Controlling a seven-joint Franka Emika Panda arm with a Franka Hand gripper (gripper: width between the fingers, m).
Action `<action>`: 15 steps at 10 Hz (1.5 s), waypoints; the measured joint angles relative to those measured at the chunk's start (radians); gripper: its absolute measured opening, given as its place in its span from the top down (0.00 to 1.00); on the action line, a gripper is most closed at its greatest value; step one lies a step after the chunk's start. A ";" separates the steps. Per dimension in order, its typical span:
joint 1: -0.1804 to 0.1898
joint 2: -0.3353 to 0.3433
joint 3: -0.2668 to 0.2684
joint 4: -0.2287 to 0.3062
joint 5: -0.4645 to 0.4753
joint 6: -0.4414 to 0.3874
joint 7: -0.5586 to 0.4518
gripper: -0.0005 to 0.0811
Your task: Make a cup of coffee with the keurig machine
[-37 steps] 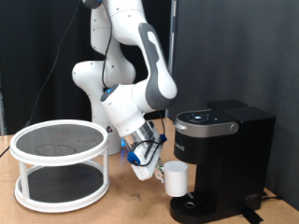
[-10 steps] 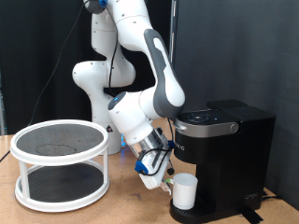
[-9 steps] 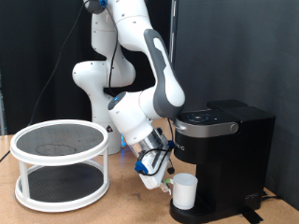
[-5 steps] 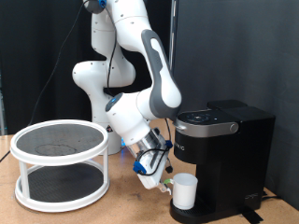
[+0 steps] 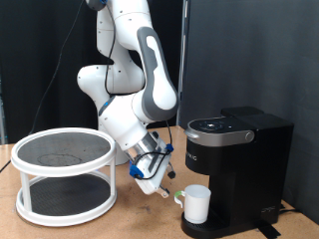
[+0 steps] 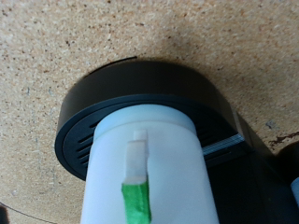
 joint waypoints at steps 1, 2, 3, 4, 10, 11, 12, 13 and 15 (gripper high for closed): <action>0.000 -0.011 -0.001 -0.013 -0.030 0.000 0.015 0.09; 0.000 -0.014 0.000 -0.021 -0.086 0.000 0.061 0.09; 0.002 -0.013 0.001 -0.025 -0.128 0.000 0.101 0.09; 0.002 -0.012 0.006 -0.026 -0.140 0.000 0.119 0.09; 0.008 -0.009 0.030 -0.021 -0.124 0.003 0.125 0.09; 0.009 -0.008 0.036 -0.020 -0.118 0.007 0.126 0.09; 0.011 -0.005 0.041 -0.019 -0.112 0.014 0.129 0.09; 0.012 -0.001 0.045 -0.018 -0.108 0.020 0.133 0.09; 0.015 0.009 0.051 -0.012 -0.097 0.031 0.137 0.09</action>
